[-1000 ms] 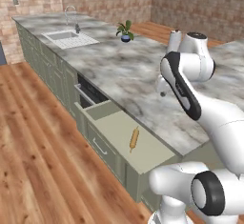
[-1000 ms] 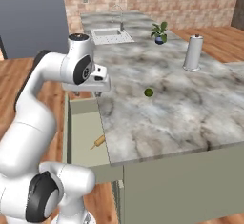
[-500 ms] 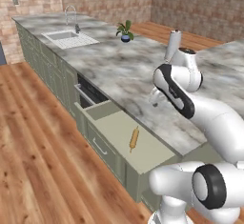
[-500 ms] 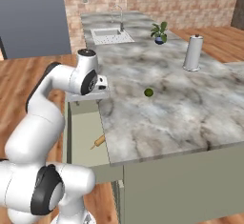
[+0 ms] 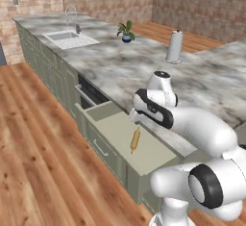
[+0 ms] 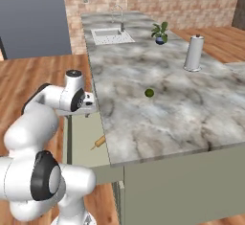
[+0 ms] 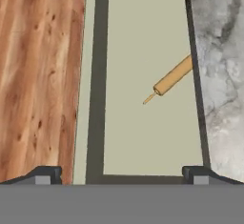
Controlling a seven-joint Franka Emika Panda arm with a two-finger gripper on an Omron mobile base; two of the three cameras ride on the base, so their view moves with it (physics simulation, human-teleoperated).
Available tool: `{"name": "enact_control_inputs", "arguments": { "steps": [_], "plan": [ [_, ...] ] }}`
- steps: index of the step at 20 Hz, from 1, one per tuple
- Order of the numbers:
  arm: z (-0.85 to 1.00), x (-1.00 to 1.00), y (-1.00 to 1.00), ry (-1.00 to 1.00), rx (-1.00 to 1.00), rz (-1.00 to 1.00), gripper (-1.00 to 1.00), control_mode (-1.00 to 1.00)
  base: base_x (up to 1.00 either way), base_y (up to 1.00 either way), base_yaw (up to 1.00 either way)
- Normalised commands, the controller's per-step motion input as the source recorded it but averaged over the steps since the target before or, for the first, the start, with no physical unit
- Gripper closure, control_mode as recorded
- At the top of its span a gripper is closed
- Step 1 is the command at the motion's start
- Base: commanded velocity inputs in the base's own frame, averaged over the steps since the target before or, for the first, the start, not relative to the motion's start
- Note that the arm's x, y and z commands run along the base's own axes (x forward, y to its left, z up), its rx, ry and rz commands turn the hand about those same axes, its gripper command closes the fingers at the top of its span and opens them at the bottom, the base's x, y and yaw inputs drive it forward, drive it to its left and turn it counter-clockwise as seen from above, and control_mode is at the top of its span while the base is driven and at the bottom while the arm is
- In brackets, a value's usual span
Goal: Pick the rolling pin from the drawer and place it on the counter.
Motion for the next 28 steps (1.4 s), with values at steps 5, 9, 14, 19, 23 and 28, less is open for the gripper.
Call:
{"name": "enact_control_inputs", "arguments": {
  "steps": [5, 9, 14, 19, 23, 28],
  "plan": [
    [-0.94, 0.35, 0.82, 0.12, -0.06, -0.12, -1.00, -1.00, 0.00, 0.00, 0.00],
    [-0.91, 0.36, 0.84, 0.13, -0.05, -0.12, -1.00, -1.00, 0.00, 0.00, 0.00],
    [-0.79, 0.59, 0.42, 0.15, -0.01, -0.04, -1.00, -1.00, 0.00, 0.00, 0.00],
    [-0.83, 0.32, 0.42, 0.18, 0.00, 0.00, -1.00, -1.00, 0.00, 0.00, 0.00],
    [-0.68, -0.12, 0.99, 0.13, 0.00, 0.00, -1.00, -1.00, 0.00, 0.00, 0.00],
    [-0.14, -0.16, 1.00, 0.00, -0.01, 0.00, -1.00, -1.00, 0.00, 0.00, 0.00]
  ]
}}
